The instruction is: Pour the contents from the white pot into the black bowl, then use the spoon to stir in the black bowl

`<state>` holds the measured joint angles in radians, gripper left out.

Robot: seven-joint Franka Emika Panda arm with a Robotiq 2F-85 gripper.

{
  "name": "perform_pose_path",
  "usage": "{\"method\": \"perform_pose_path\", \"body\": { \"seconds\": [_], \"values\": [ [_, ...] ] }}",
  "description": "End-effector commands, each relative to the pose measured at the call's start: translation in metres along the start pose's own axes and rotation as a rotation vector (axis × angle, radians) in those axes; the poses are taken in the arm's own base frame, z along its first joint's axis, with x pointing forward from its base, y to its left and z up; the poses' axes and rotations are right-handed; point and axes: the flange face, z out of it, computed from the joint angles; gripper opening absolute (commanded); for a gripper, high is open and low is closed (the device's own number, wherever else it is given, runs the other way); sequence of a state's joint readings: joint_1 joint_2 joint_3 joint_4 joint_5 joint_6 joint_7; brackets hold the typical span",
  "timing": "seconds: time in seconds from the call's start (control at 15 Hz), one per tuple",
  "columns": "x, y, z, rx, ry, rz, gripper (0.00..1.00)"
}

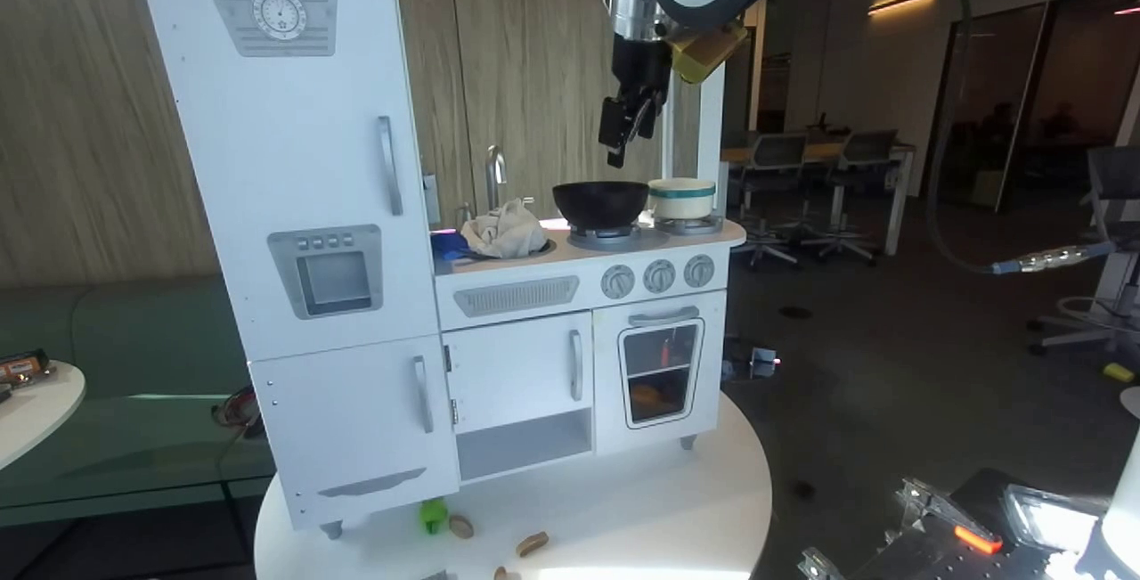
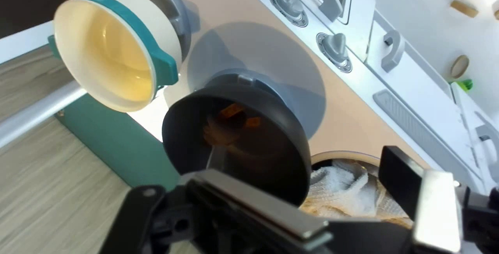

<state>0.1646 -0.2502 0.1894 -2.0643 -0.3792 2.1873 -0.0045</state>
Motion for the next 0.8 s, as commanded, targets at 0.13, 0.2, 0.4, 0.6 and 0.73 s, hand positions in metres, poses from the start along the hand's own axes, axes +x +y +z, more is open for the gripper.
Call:
{"method": "perform_pose_path", "body": {
  "seconds": [0.13, 0.2, 0.4, 0.6, 0.73],
  "values": [
    [0.029, -0.041, 0.004, 0.102, 0.051, -0.283, 1.0],
    [0.038, -0.049, 0.011, 0.133, 0.05, -0.329, 1.0],
    [0.066, -0.074, 0.038, 0.207, 0.038, -0.478, 1.0],
    [0.096, -0.097, 0.069, 0.225, 0.025, -0.644, 1.0],
    [0.112, -0.109, 0.081, 0.247, 0.047, -0.723, 1.0]
  ]
}}
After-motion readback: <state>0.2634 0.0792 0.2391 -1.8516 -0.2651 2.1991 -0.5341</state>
